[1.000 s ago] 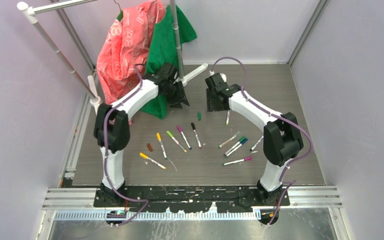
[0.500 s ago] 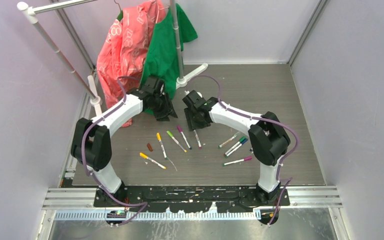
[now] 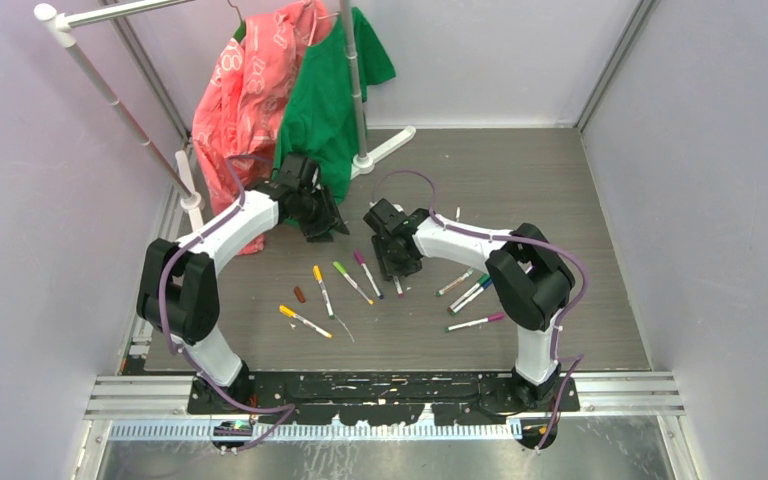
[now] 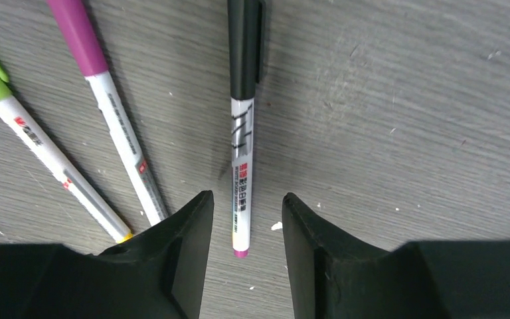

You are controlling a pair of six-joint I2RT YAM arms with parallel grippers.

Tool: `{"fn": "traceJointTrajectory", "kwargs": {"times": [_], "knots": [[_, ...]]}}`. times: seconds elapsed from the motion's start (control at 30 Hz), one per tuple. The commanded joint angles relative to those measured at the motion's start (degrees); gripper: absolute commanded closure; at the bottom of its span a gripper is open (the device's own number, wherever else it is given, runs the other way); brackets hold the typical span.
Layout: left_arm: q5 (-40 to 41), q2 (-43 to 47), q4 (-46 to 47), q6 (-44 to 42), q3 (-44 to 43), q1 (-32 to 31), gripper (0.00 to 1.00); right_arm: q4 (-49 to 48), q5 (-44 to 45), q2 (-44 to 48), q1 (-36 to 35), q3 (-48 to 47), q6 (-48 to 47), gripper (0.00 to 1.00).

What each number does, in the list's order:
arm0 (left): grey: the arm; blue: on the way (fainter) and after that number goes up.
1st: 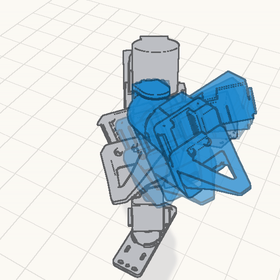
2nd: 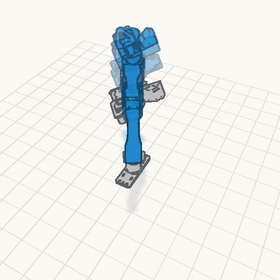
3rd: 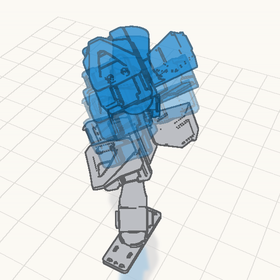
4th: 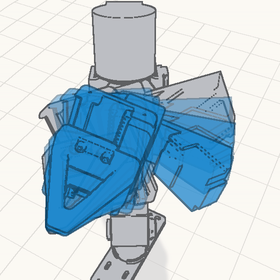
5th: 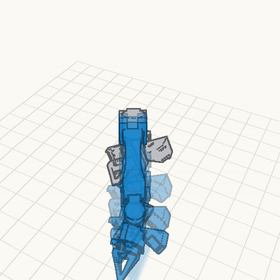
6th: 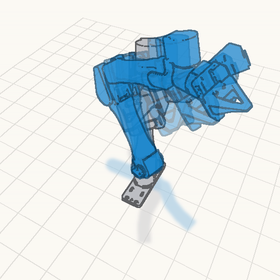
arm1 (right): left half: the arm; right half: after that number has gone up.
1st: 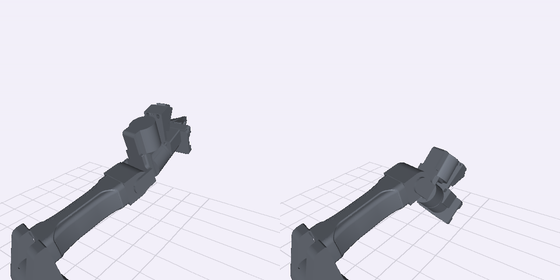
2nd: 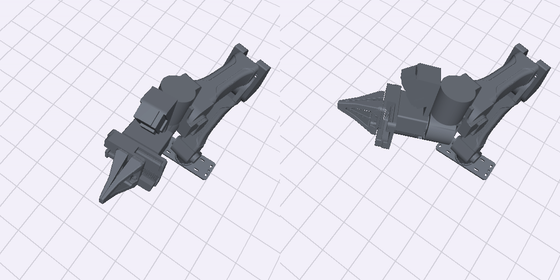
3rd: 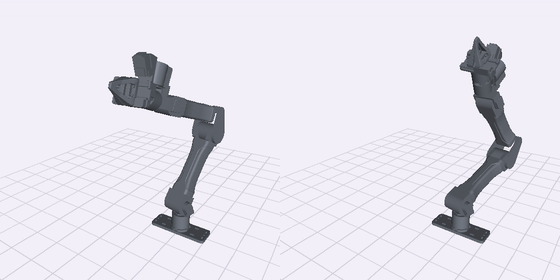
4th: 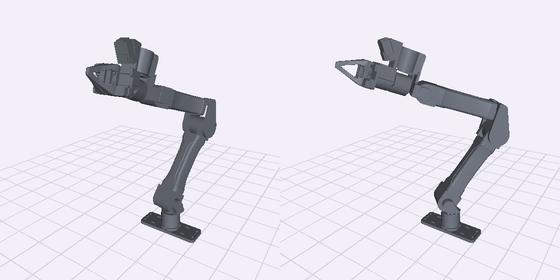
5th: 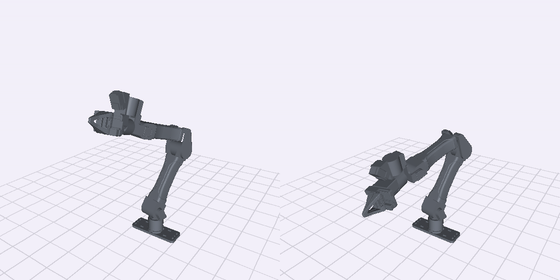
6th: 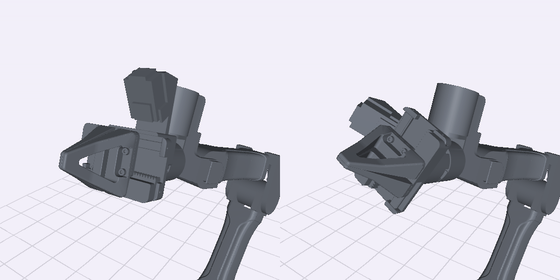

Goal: Open the pen caps
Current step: Pick up the pen from the center of the board.

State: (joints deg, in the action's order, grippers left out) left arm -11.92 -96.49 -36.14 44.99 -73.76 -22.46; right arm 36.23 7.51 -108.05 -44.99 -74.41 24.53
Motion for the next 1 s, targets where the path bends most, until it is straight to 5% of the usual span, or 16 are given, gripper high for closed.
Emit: {"fn": "traceJointTrajectory", "kwargs": {"times": [0.0, 0.03, 0.1, 0.13, 0.37, 0.47, 0.6, 0.73, 0.97], "knots": [[-2.18, 2.36, 3.3, 0.81, 0.1, 0.26, 0.52, -1.29, -0.76, 0.41, -0.65, 1.26, 1.13, 0.53], [-2.53, 2.36, 3.27, 1.0, 0.09, 0.29, 0.44, -1.37, -0.81, 0.39, -0.7, 1.74, 1.17, 0.55], [-3.97, 2.53, 4.47, 1.31, 0.57, 0.27, 0.06, -1.65, -0.81, 0.53, -0.79, 2.61, 1.29, 0.57], [-5.03, 2.71, 5.55, 1.65, 1.15, 0.37, 0.01, -1.8, -0.89, 0.58, -0.8, 3.01, 1.3, 0.58], [-12.3, 5.4, 18.92, 8.29, 11.33, 1.63, 0.0, -2.43, -1.23, 0.51, -0.8, 5.08, 1.31, 0.69], [-14.12, 5.95, 23.15, 10.07, 14.62, 1.98, 0.1, -2.6, -1.34, 0.75, -0.82, 5.62, 1.32, 0.74], [-14.48, 4.69, 21.65, 9.01, 14.02, 1.98, 0.23, -3.27, -2.04, 1.98, -0.79, 5.86, 1.22, 0.86], [-13.97, 3.5, 19.47, 8.47, 12.13, 1.81, 0.24, -4.57, -3.38, 4.83, -0.8, 5.57, 1.86, 0.98], [-14.45, 2.59, 18.93, 8.4, 10.03, 1.48, 0.24, -4.76, -6.7, 9.41, -0.8, 3.05, 2.89, 0.99]]}}
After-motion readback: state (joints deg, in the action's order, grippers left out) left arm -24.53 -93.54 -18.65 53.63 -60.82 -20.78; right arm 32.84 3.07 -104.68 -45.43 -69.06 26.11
